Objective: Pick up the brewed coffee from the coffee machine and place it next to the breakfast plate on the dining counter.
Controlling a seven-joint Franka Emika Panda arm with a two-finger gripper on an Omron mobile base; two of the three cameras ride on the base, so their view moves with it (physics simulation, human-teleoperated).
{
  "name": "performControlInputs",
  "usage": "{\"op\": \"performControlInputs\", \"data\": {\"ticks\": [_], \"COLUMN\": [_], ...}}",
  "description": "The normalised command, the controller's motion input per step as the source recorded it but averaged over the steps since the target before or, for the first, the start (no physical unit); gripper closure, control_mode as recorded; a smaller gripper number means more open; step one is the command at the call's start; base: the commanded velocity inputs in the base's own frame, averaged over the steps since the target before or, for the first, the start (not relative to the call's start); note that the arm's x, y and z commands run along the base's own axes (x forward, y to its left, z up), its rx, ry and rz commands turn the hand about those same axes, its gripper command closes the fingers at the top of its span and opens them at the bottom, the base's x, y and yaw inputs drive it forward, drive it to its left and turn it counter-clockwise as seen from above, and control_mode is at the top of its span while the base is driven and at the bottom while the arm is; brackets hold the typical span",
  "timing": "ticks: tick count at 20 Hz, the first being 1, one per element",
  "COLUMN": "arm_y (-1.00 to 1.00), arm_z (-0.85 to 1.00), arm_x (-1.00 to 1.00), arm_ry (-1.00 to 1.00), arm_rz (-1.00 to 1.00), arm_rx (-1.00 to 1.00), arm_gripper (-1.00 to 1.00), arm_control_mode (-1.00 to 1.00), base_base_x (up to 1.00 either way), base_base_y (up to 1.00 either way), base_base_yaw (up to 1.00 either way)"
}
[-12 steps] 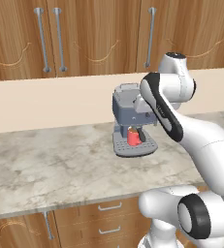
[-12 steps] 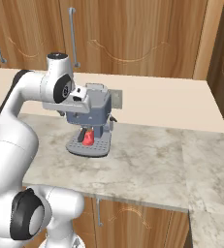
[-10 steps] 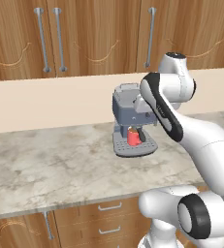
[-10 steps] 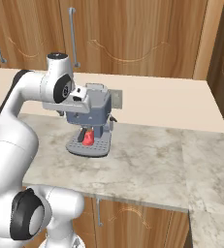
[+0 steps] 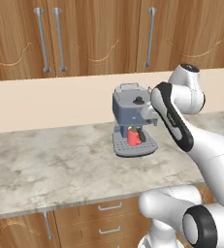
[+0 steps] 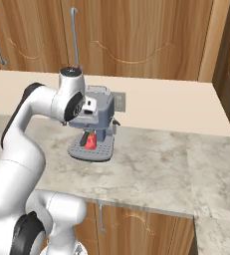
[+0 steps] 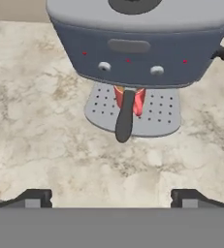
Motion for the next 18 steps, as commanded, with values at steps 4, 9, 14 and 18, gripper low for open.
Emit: {"op": "performControlInputs", "data": {"ticks": [4,9,14,18], "arm_y": [-0.56,-0.06,-0.06,-0.11], "arm_z": [-0.69,-0.67,-0.19,-0.33], "arm_x": [0.00,0.22,0.36,0.09], "arm_ry": [-0.22,-0.21,-0.28,-0.35], "arm_rz": [0.43,0.41,0.29,0.22], "arm_rx": [0.19,0.06,0.15,0.09], "arm_gripper": [-1.00,-1.00,-1.00,-1.00], "arm_control_mode": [-1.00,-1.00,-1.00,-1.00], "base_base_x": [0.00,0.00,0.00,0.00], "base_base_y": [0.00,0.00,0.00,0.00], "base_base_yaw": [0.00,0.00,0.00,0.00]}}
